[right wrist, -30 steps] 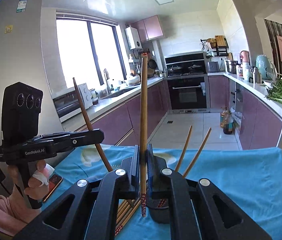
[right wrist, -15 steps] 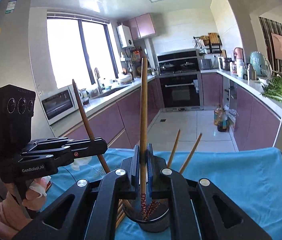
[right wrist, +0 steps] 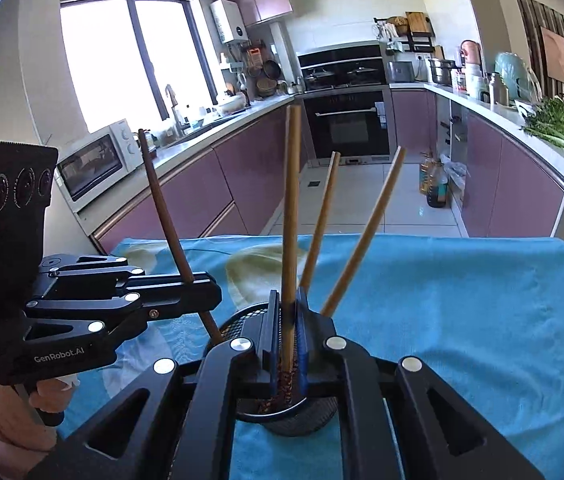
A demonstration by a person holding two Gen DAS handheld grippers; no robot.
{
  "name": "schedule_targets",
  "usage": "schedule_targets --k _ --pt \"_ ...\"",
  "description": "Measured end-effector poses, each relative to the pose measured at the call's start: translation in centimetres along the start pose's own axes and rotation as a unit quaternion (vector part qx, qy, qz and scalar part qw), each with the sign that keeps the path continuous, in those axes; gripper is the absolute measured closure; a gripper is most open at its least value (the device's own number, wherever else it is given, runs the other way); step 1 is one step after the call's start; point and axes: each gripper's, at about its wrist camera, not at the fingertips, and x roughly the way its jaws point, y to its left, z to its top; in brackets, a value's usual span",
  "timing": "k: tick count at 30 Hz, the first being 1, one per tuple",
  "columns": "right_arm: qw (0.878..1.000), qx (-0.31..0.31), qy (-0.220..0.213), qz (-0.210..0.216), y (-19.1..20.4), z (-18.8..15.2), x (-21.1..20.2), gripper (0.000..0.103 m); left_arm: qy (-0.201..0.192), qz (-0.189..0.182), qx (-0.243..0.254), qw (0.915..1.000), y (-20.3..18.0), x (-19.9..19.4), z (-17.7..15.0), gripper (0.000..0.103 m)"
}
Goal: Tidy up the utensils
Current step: 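Lower both chopsticks into the holder and open the left tool, then move both open tools back over the chopstick pile on the cloth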
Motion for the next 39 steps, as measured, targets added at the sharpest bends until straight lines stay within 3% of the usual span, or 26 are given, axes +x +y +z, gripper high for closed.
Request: schedule_targets --k 1,3,4,16,23,28,33,39 --pt "1.000 0.003 -0.001 -0.002 -0.1 0.0 0.0 0.095 0.000 0.000 -0.003 1.0000 0.1 0.2 0.0 0.086" --pt "1.000 0.009 -0.006 -0.006 -0.3 -0.1 -0.1 0.084 -0.004 0.003 -0.009 0.9999 0.4 0.1 -0.1 0.075" --pt "1.000 0.009 -0.008 -0.008 -0.2 -0.1 -0.1 0.083 -0.007 0.003 -0.010 0.9999 0.5 0.0 -0.2 0.073" --pt "0.999 0.012 -0.026 -0.033 -0.4 -0.1 -0.5 0.080 -0.036 0.018 -0.030 0.9987 1.4 -2.6 -2.7 0.067" --pt "0.997 0.011 -0.048 -0.051 -0.2 -0.6 -2.3 0.068 -0.040 0.021 -0.045 0.9980 2.6 -4.0 -4.3 0.066" --pt "0.998 -0.007 -0.059 -0.017 0.8 -1.8 -4.6 0.067 -0.033 0.036 -0.054 0.9973 3.5 -4.9 -6.3 0.062" --pt "0.997 -0.042 -0.012 0.057 3.6 -4.5 -4.5 0.064 -0.013 0.049 -0.067 0.9965 4.8 -5.1 -8.8 0.060" --pt "0.992 -0.048 0.083 0.085 6.4 -8.7 0.5 0.065 0.018 0.063 -0.079 0.9947 5.6 -4.4 -11.7 0.060"
